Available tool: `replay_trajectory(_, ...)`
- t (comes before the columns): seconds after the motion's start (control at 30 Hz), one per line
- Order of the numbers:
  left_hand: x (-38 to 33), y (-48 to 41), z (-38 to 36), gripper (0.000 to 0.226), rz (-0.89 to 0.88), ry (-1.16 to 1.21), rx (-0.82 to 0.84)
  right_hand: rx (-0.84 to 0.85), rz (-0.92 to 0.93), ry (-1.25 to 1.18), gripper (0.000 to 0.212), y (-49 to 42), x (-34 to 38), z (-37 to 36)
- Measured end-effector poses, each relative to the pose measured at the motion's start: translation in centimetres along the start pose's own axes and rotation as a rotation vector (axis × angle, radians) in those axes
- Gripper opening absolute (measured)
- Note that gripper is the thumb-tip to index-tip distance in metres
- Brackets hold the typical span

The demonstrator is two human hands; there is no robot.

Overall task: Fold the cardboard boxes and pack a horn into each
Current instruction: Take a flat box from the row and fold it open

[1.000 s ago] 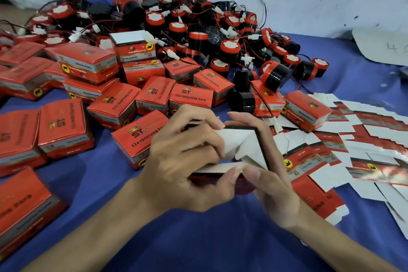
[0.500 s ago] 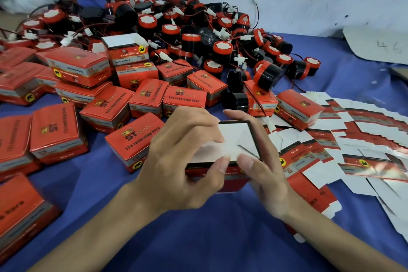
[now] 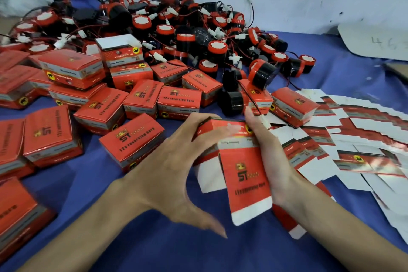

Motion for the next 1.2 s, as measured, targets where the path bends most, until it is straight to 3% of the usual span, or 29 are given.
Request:
replay_trajectory(0.07, -0.9, 0.4, -0.3, 0.079, -0.13, -0.112, 0.029, -0.038, -0.085, -0.077, 0.055, -0.2, -0.8, 0.9)
replay_trajectory(0.13, -0.2, 0.4, 0.9, 0.059, -0.045, -0.029, -0.093, 0.011, -0.057, -0.164, 0.059, -0.4, -0.7, 0.9)
replay_trajectory(0.2, 0.8, 0.3, 2.3, 0.043, 0.084, 0.136, -0.295, 0.119, 0.051, -0.165, 0.047, -0.6, 0.2, -0.3)
replay_trajectory(0.23, 1.3, 0.3, 2.9, 0.039, 0.153, 0.202, -0.378, 0.172, 0.112, -0.134, 0.042, -0.4, 0.8, -1.2)
replay_trajectory(0.3, 2.1, 0.7, 3.2, 0.036, 0.245, 0.303, -0.483, 0.171, 0.225, 0.047, 0.086, -0.2, 1.4, -1.8)
replay_trajectory(0.33, 2.6, 1.0, 3.0, 0.036, 0.294, 0.356, -0.502, 0.168, 0.3, 0.141, 0.094, 0.1, 1.7, -2.1)
replay_trajectory(0.43, 3.8, 1.6, 2.0, 0.034, 0.459, 0.451, -0.543, 0.127, 0.461, 0.257, 0.088, 0.6, 2.5, -1.9)
replay_trajectory(0.57, 4.2, 2.6, 0.7, 0.032, 0.585, 0.579, -0.636, 0.188, 0.477, 0.356, 0.09, 1.2, 1.7, -2.6)
replay_trajectory(0.67, 3.5, 2.8, 0.4, 0.043, 0.6, 0.607, -0.678, 0.141, 0.47, 0.371, 0.073, 1.2, 1.5, -3.1)
replay_trajectory(0.9, 4.1, 3.1, 0.3, 0.031, 0.641, 0.521, -0.727, 0.006, 0.602, 0.467, 0.049, 1.7, 2.3, -3.0)
replay_trajectory(1.03, 4.1, 3.2, 0.0, 0.042, 0.645, 0.463, -0.703, -0.168, 0.648, 0.621, 0.027, 1.4, 2.5, -2.0)
replay_trajectory(1.1, 4.4, 3.4, -0.5, 0.05, 0.672, 0.464, -0.679, -0.254, 0.679, 0.666, 0.022, 1.4, 2.9, -1.4)
replay_trajectory(1.2, 4.3, 3.2, -0.6, 0.042, 0.649, 0.399, -0.648, -0.303, 0.713, 0.662, 0.02, 1.7, 3.2, -1.2)
Point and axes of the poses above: each hand's wrist, its own y-axis away from the middle knuckle, its own z-axis out of the back of the hand, x = y × z, the point moved 9 cm from there along -y, towards the middle knuckle
